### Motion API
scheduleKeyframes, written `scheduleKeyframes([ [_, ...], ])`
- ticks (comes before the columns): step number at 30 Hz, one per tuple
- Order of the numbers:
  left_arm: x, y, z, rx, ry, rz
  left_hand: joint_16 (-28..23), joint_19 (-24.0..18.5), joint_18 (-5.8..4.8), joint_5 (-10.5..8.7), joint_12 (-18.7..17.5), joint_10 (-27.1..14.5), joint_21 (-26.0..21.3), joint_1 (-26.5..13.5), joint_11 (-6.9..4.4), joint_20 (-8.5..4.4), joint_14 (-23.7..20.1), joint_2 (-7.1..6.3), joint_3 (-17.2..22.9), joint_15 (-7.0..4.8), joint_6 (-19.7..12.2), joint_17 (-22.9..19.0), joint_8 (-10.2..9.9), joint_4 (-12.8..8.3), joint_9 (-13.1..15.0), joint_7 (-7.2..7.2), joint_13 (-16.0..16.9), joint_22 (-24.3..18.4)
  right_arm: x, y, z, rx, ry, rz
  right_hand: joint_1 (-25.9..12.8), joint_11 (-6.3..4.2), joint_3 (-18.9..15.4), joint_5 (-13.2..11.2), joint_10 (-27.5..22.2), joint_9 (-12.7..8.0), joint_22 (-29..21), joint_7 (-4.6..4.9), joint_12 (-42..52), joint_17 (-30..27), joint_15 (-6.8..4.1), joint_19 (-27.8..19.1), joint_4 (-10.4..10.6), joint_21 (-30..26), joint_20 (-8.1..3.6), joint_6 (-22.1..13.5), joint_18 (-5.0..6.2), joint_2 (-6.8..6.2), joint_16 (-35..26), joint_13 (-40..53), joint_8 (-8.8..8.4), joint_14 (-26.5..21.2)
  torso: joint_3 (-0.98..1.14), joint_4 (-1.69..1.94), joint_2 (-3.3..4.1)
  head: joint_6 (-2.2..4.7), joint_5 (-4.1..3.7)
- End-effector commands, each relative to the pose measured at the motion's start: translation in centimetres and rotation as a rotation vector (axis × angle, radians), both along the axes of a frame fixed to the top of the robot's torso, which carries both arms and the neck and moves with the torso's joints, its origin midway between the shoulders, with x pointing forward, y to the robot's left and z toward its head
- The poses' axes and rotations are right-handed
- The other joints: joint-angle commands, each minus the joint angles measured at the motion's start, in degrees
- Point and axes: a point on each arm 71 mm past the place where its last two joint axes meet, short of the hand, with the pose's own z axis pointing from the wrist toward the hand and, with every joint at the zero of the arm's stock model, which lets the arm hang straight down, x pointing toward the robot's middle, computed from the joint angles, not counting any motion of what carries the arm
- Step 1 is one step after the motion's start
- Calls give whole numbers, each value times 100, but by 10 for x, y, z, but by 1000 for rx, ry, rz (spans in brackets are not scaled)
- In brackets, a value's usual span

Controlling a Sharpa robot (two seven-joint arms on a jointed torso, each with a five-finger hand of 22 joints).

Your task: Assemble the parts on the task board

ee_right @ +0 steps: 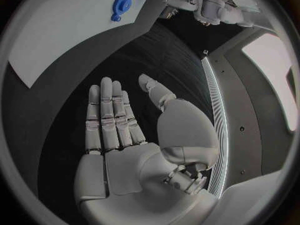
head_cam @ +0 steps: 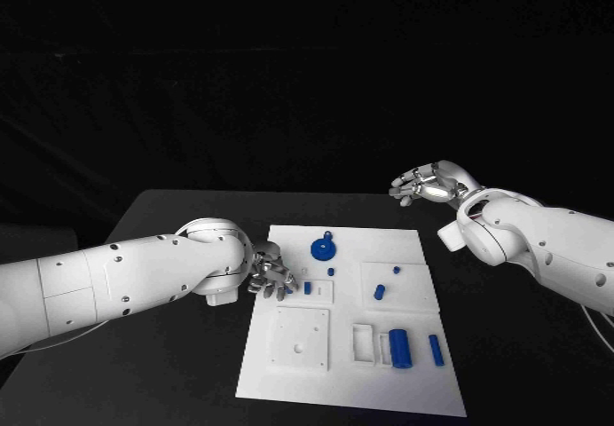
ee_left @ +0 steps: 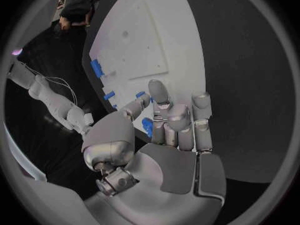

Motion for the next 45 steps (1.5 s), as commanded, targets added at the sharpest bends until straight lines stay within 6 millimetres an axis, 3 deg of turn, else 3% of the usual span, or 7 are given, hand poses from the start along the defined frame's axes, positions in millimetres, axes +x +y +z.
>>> scheduleKeyframes([
  [1, 3, -3, 7, -61, -36, 5, -27, -34, 95, -24, 20, 7, 27, -7, -1, -701, -23, -44, -15, -31, -53, 2, -17, 31, 7, 5, 2, 32, 0, 1, 1, -2, -5, 13, 16, 12, 33, 22, 27, -6, 7, 23, -22, 7, 20, -16, 0, -20, 37, 8, 111, 7, -35, -10, 31, 10, -5, 0, 1, 7, -14],
  [10, 9, 1, 21, -264, -27, 72, -403, -192, 53, -201, -323, -400, -74, 256, 103, -659, -228, -415, 62, 71, -477, -195, -308, -13, -106, 165, -180, 4, 0, 1, 1, -1, -4, 11, -31, 19, 3, 91, 32, -24, 17, 34, -51, 24, 25, -16, 2, -35, 47, -15, 118, -12, -56, -19, 26, 11, 0, 6, -3, 20, -51],
  [15, 15, 5, 29, -333, -125, 123, -533, -253, 38, -374, -483, -623, -138, 518, 281, -638, -314, -709, 165, 221, -1129, -269, -704, 14, -313, 365, -278, -25, 0, 0, 1, -1, -4, 10, -48, 21, -11, 129, 33, -31, 21, 36, -65, 31, 26, -18, 3, -43, 52, -22, 121, -18, -65, -24, 27, 11, 3, 5, -3, 28, -54],
  [18, 15, 0, 38, -415, -226, 81, -651, -356, 45, -335, -673, -960, -205, 1042, 401, -563, -440, -771, 306, 328, -1410, -320, -840, -292, -378, 484, -364, -39, 0, -1, 1, -1, -5, 7, -49, 21, -12, 132, 33, -31, 22, 37, -65, 32, 26, -17, 3, -43, 52, -23, 122, -18, -66, -24, 27, 11, 1, 3, -2, 40, -71],
  [24, 11, -21, 52, -463, -405, -135, -1135, -889, -3, -256, -1348, -1848, -520, 2543, 786, -168, -1049, -884, 492, 724, -1809, -517, -1008, -1037, -499, 815, -681, -91, 1, 0, 1, 0, -6, 7, -53, 22, -16, 140, 34, -34, 23, 38, -70, 35, 26, -16, 3, -45, 53, -26, 123, -17, -68, -25, 26, 14, 5, 12, -2, 49, -99],
  [29, 12, -37, 56, -471, -510, -241, -1216, -935, 19, -258, -1821, -1864, -601, 2929, 925, -17, -1087, -916, 286, 853, -1801, -547, -979, -1010, -599, 842, -928, -112, 1, -1, 0, 1, -6, 3, -62, 24, -22, 147, 34, -37, 25, 39, -75, 38, 25, -13, 5, -46, 54, -29, 124, -20, -69, -27, 26, 17, 2, 10, -2, 61, -109],
  [45, 12, -62, 32, -245, -642, -537, -982, -655, 153, -295, -2794, -1544, -553, 3011, 972, 22, -701, -813, 164, 895, -1691, -437, -1005, -937, -860, 815, -1311, -96, 1, 3, 0, 4, -5, 11, -68, 24, -26, 161, 38, -41, 29, 40, -82, 46, 22, -4, 4, -47, 53, -31, 124, -14, -70, -29, 29, 27, -2, -8, 6, 97, -119],
])
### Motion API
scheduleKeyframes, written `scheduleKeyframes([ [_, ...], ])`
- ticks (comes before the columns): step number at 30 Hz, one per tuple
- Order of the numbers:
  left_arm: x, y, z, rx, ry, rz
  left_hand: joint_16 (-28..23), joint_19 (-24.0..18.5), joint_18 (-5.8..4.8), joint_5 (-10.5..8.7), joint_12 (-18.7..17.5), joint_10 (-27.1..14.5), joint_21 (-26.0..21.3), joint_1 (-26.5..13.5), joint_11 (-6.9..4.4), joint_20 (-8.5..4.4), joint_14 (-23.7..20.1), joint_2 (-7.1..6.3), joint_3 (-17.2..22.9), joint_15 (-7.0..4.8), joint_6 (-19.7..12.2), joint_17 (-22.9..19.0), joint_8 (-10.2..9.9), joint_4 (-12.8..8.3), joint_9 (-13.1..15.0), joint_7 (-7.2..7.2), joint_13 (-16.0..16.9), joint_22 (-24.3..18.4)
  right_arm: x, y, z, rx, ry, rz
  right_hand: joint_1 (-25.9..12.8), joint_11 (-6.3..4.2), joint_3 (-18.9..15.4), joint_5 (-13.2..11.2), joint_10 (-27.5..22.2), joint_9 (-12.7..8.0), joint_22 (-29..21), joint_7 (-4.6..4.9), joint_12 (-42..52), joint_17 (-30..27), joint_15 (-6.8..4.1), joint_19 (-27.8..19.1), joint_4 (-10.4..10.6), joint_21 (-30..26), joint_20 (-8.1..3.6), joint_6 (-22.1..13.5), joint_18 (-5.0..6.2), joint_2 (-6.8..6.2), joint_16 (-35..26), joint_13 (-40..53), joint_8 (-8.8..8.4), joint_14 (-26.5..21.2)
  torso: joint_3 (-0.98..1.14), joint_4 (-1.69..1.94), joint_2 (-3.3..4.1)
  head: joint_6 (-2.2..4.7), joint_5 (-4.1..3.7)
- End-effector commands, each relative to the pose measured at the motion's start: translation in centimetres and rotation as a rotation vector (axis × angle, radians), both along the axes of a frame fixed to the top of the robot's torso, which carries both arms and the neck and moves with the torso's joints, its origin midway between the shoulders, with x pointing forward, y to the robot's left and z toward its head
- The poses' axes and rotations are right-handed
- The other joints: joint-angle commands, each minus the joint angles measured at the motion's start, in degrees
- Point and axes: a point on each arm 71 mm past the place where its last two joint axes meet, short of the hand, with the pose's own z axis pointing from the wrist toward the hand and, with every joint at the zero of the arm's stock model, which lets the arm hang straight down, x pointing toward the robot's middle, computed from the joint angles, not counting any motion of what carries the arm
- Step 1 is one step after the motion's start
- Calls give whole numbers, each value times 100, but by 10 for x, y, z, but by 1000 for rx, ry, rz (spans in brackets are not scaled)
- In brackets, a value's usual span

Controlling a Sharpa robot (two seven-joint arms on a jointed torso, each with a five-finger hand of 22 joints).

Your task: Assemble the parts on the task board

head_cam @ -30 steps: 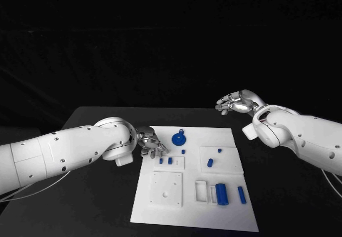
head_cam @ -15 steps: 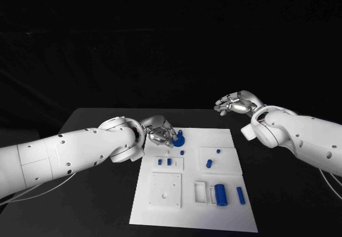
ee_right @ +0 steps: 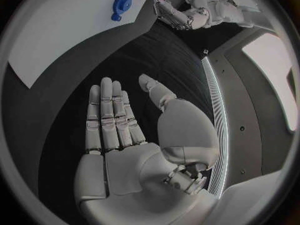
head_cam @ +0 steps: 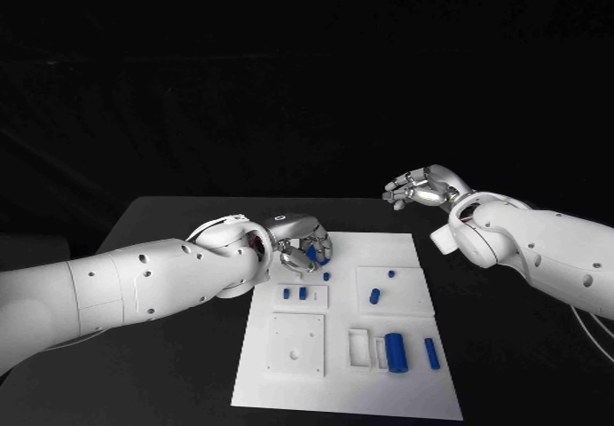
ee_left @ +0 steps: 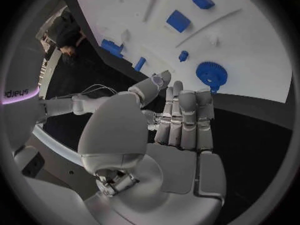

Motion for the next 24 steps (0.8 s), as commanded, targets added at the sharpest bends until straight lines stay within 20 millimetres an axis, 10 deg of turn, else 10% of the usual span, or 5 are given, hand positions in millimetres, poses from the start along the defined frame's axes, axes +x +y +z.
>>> scheduleKeyframes([
  [1, -3, -6, -4, 91, -94, -82, 39, 68, 80, -31, -67, 70, 32, 29, -2, -203, 60, 19, -34, -6, 52, 12, -12, 4, -22, 10, -17, 9, -1, 1, 1, 2, -6, 13, -45, 3, -26, 23, 17, -8, 7, 21, -33, 10, 21, 17, 4, -25, 32, -12, 37, 10, -27, -6, 29, 28, -7, -4, 3, 0, -13],
  [24, 2, -18, -29, 226, -89, -91, 55, 114, 197, -83, -883, -359, 11, 18, 164, -52, 66, 2, -46, 153, -164, 18, -174, 101, -310, 43, -355, 32, -1, 3, 1, 6, -3, 14, -47, 3, -28, 29, 20, -11, 10, 21, -40, 16, 19, 24, 3, -26, 30, -13, 37, 14, -29, -8, 31, 34, -2, 8, 1, -11, -68],
])
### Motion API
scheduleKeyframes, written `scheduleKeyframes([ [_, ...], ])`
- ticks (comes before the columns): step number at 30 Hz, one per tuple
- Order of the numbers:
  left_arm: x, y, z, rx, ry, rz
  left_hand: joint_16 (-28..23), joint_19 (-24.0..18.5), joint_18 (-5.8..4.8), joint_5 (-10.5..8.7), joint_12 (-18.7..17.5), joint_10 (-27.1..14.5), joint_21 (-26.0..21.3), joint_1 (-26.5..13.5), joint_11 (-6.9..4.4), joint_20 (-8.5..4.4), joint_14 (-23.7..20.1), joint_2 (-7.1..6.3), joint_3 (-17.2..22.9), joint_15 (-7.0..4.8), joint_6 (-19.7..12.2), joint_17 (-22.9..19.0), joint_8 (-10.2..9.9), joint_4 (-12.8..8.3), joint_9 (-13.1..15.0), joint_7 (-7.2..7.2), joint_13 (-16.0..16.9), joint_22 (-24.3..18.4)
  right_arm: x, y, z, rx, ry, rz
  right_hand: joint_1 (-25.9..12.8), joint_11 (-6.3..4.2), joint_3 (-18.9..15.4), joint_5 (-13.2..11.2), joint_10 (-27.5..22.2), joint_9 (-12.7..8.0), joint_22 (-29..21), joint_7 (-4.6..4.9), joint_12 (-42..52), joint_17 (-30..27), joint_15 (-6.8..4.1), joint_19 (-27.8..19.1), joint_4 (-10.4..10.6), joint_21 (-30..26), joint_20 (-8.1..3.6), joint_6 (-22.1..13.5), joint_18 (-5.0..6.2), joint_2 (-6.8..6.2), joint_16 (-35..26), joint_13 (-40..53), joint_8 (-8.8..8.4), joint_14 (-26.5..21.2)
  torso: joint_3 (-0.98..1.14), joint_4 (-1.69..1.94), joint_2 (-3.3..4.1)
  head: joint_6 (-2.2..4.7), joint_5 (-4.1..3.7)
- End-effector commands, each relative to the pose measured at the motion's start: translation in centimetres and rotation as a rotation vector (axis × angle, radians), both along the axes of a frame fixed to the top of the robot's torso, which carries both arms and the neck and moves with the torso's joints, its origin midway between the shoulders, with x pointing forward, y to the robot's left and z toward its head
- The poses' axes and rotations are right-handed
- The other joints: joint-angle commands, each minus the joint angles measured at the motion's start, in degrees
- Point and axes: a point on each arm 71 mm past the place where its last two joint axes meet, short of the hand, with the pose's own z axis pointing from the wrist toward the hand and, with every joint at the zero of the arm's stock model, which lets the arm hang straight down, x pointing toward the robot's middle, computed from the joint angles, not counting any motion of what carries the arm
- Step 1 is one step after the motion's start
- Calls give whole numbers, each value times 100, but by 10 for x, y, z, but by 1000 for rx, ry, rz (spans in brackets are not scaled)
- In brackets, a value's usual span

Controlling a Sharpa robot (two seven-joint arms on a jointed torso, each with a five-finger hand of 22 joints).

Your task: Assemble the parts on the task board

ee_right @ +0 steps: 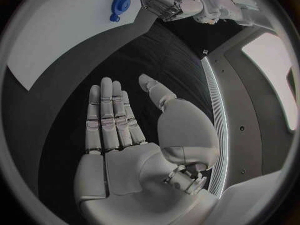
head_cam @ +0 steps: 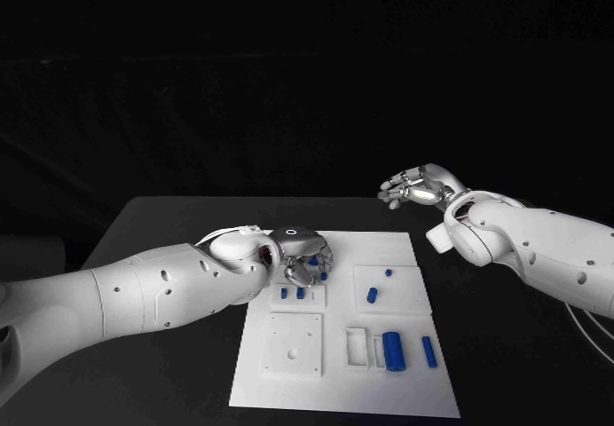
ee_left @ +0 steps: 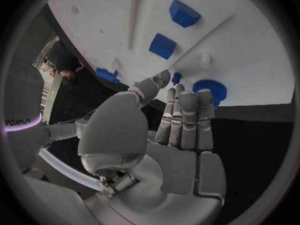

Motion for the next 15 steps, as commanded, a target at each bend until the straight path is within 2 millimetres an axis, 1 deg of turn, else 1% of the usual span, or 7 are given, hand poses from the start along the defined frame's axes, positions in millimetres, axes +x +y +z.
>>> scheduleKeyframes([
  [1, -1, -3, -1, 40, -16, -13, 16, 47, 205, -17, -59, -68, 10, 18, 44, -20, 16, 10, 13, 34, -44, 0, -27, 55, -20, 3, -27, 7, 0, 1, 1, 3, -4, 9, -47, 3, -28, 29, 20, -7, 6, 21, -40, 7, 19, 24, 3, -26, 30, -14, 37, 14, -30, -9, 31, 34, 5, 3, -2, -5, -12],
  [6, 1, -6, -3, 45, -15, -9, 19, 52, 218, -23, -164, -114, 4, 19, 46, -10, 20, 33, 17, 37, -50, 0, -27, 103, -59, 1, -99, 10, -1, 2, 1, 3, -4, 12, -47, 3, -28, 29, 21, -8, 7, 21, -41, 8, 19, 25, 3, -27, 30, -13, 37, 15, -30, -9, 31, 35, -1, 3, 2, -9, -16],
  [15, 3, -4, -5, 49, -13, 1, 47, 71, 236, -24, -247, -107, 4, 20, 62, 2, 48, 71, 18, 52, -88, 9, -43, 159, -109, 3, -172, 17, -1, 3, 1, 4, -4, 15, -46, 2, -27, 29, 24, -9, 8, 21, -44, 11, 18, 27, 3, -28, 29, -12, 37, 18, -31, -10, 33, 38, 4, 3, -2, -22, -25],
])
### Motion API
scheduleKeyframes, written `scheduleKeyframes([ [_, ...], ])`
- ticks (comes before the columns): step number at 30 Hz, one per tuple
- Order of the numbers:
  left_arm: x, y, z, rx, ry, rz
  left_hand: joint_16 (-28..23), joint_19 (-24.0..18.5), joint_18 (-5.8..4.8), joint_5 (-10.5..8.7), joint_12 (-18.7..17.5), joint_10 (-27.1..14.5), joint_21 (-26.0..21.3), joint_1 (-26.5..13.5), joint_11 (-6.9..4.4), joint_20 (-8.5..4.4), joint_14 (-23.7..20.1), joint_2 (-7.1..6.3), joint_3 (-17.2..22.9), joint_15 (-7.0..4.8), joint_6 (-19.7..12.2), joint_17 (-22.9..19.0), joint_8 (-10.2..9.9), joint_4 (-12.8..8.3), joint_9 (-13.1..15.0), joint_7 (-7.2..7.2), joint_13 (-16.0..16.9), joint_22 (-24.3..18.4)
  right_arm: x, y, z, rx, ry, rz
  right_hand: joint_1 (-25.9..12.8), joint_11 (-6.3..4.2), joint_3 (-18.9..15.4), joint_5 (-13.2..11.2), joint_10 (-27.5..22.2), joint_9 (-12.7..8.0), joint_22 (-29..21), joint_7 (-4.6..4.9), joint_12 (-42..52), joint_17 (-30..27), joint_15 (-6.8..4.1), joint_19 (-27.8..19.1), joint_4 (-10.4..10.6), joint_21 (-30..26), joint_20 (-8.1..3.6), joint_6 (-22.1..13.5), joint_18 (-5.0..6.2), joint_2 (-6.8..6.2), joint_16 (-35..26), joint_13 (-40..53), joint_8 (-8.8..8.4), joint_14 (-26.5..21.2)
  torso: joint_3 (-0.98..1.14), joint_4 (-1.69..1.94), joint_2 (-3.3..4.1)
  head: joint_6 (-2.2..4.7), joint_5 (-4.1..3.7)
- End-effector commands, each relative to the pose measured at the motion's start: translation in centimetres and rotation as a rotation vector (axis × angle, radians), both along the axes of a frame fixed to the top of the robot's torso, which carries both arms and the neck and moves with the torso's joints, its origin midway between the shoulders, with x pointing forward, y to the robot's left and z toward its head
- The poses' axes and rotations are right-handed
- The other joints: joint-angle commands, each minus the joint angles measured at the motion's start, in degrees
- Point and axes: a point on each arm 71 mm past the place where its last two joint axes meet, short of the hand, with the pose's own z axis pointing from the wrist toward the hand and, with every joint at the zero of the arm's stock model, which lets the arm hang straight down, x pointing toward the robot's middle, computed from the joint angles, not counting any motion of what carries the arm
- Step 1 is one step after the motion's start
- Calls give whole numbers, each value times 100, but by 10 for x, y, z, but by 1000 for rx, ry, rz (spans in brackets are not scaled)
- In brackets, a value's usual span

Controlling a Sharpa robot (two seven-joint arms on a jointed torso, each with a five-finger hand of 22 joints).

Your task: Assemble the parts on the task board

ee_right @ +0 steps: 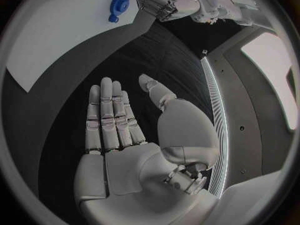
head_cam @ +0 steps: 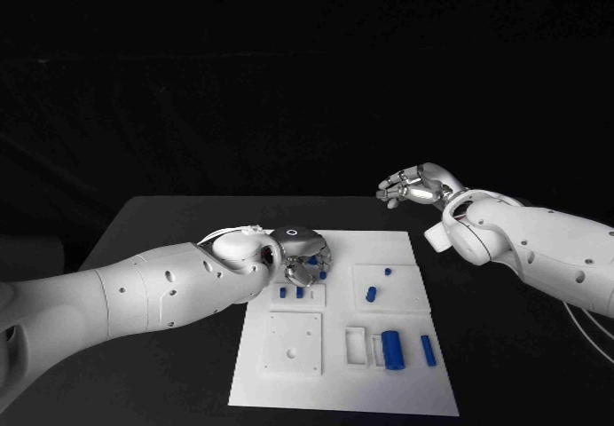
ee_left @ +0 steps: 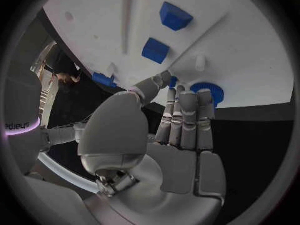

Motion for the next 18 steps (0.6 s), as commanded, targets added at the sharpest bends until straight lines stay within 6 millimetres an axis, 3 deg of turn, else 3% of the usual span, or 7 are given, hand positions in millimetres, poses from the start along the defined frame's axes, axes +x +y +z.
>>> scheduleKeyframes([
  [1, 0, -2, -1, 16, 1, -2, 29, 54, 238, -24, -30, -6, 5, -5, 29, -15, 32, 54, -2, 32, -38, 12, -28, 42, -13, -3, -16, 6, 0, 1, 1, 2, -4, 10, -45, 2, -27, 29, 25, -10, 9, 21, -21, 6, 17, 28, 3, -28, 28, -12, 37, 18, -32, -6, 34, 38, 3, 3, -3, -6, -6],
  [11, 2, -5, -3, 4, 18, 1, 76, 83, 256, -27, -36, 167, 14, -58, 37, -6, 40, 187, -20, 39, -19, 31, -12, 143, -62, 56, -63, 21, -1, 3, 1, 3, -5, 13, -43, 1, -26, 27, 30, -11, 11, 19, -23, 10, 16, 32, 3, -29, 27, -8, 37, 24, -33, -6, 38, 42, 3, 2, -2, -13, -18],
  [18, 4, -6, -4, 9, 23, 4, 104, 94, 273, -43, -19, 286, 21, -82, 32, -5, 52, 208, -41, 35, -21, 41, -9, 171, -90, 77, -74, 32, -1, 3, 1, 4, -5, 15, -39, 0, -23, 26, 32, -12, 12, 17, -25, 13, 15, 34, 3, -30, 26, -5, 37, 30, -35, -6, 41, 44, 6, -1, -1, -20, -20],
])
